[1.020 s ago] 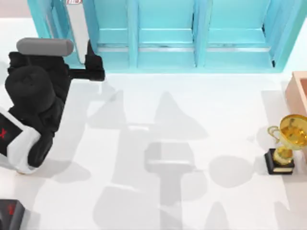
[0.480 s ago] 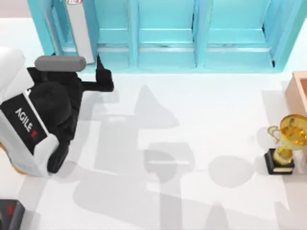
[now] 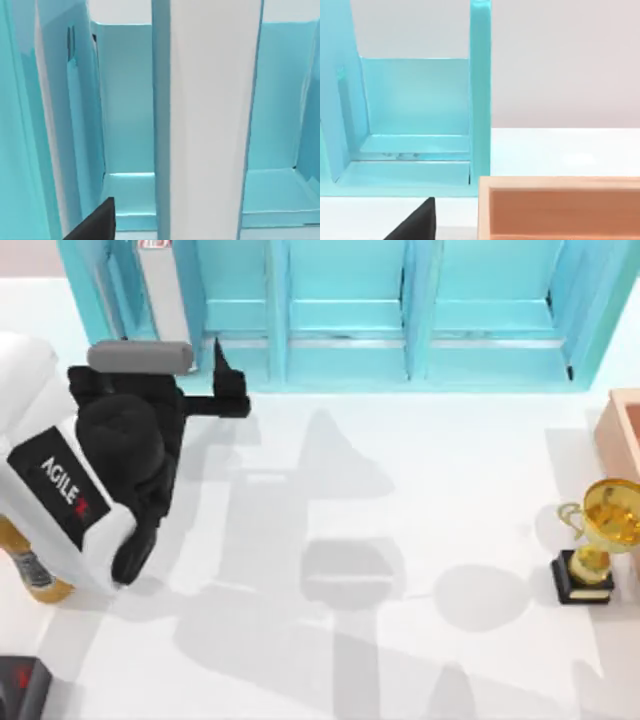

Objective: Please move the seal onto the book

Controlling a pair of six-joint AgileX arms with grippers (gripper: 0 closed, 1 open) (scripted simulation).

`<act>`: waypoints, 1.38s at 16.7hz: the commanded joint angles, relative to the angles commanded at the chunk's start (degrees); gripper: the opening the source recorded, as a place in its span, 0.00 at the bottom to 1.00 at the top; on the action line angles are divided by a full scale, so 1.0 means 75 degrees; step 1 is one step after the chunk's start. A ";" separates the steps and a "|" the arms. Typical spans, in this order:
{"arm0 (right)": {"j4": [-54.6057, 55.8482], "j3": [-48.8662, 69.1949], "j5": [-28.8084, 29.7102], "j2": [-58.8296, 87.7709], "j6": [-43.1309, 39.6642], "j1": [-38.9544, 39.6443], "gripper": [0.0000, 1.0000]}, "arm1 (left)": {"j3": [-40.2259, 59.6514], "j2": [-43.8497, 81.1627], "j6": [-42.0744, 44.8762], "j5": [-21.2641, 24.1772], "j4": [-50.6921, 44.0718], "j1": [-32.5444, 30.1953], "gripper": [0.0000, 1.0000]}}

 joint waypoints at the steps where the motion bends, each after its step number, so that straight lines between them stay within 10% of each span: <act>1: 0.0000 0.0000 0.0000 0.0000 0.0000 0.0000 1.00 | 0.0268 0.0011 0.0002 -0.0025 -0.0265 -0.0037 1.00; 15: 0.0000 0.0000 0.0000 0.0000 0.0000 0.0000 1.00 | 0.3035 0.1402 -0.0026 0.0641 -0.1655 0.0663 1.00; 23: 0.0000 0.0000 0.0000 0.0000 0.0000 0.0000 1.00 | 0.3035 0.1402 -0.0026 0.0641 -0.1655 0.0663 0.40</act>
